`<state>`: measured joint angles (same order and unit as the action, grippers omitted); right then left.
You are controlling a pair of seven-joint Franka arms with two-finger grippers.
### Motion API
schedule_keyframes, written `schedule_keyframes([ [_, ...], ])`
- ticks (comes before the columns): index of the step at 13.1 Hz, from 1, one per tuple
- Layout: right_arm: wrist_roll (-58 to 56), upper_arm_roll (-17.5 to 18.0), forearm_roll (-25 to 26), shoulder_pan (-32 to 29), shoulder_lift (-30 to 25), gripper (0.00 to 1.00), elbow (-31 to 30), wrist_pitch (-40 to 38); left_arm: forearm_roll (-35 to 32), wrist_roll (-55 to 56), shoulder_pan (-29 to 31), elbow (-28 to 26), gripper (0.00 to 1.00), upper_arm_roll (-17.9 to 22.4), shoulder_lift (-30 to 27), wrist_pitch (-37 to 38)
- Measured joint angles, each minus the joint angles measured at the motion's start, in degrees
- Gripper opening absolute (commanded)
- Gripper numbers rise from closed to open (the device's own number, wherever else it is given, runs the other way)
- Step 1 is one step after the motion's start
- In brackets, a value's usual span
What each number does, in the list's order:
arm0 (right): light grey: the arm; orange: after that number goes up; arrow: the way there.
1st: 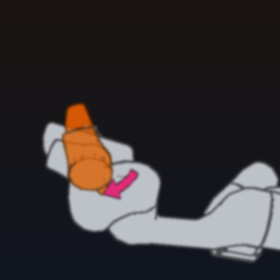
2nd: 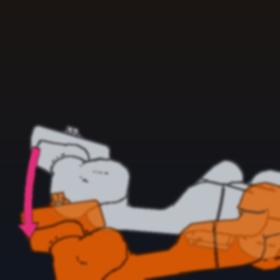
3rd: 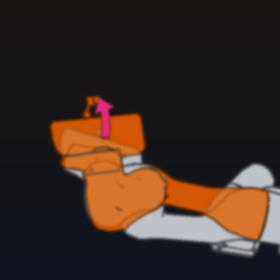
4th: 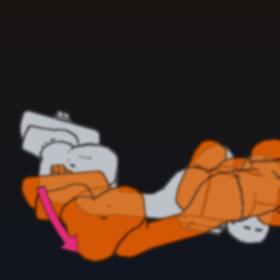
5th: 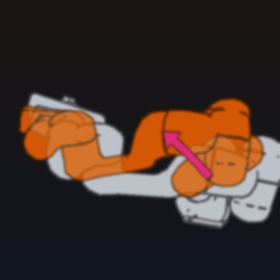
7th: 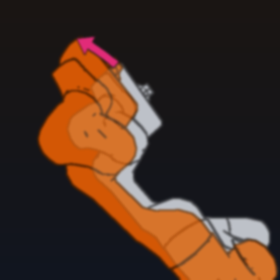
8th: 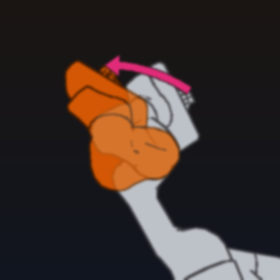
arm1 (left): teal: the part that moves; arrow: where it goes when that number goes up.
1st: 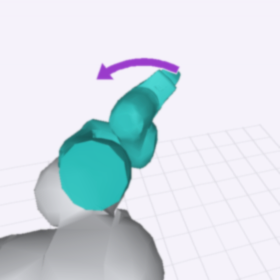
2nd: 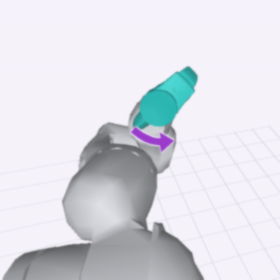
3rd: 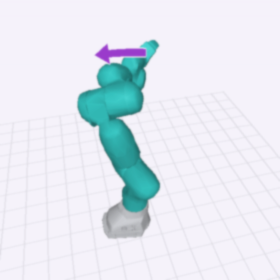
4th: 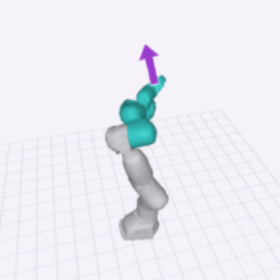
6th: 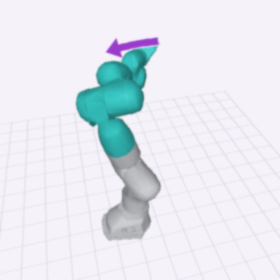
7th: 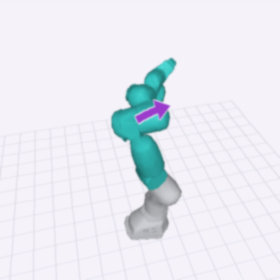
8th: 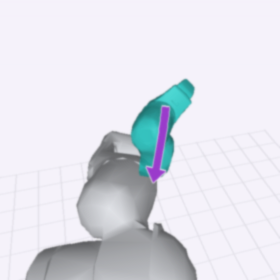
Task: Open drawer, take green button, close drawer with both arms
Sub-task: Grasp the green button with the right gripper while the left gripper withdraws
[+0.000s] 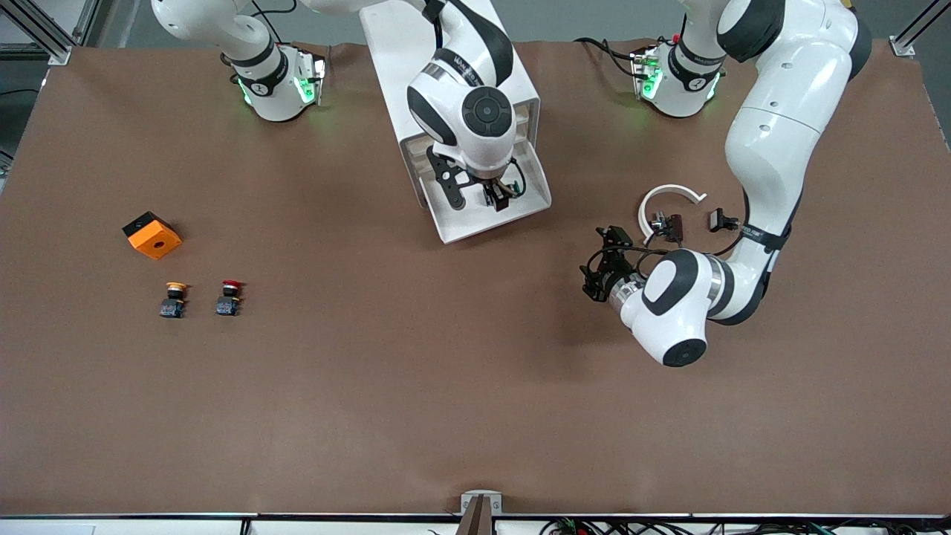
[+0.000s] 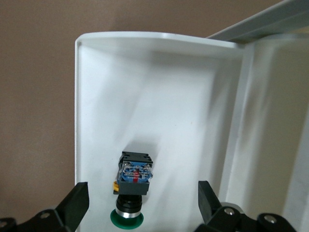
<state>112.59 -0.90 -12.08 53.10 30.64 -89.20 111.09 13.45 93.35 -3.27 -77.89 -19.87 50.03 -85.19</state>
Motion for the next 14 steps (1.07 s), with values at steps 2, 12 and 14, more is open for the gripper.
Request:
schedule_keyframes([
  [2, 0.5, 0.0, 0.0, 0.0, 1.2, 1.0, 0.0, 1.4, -4.0, -7.1, 1.6, -0.8, 1.0, -1.3, -0.8, -3.1],
  [12, 0.6, 0.0, 0.0, 1.3, 5.6, 0.51, 0.2, 6.2, -19.4, -33.1, 9.0, -12.9, 1.0, -4.1, -11.9, -25.0],
  [14, 0.6, -0.1, 0.0, 1.3, 5.6, 0.17, 0.2, 6.2, -20.2, -37.3, 11.5, -15.0, 1.0, -4.1, -13.4, -30.8],
])
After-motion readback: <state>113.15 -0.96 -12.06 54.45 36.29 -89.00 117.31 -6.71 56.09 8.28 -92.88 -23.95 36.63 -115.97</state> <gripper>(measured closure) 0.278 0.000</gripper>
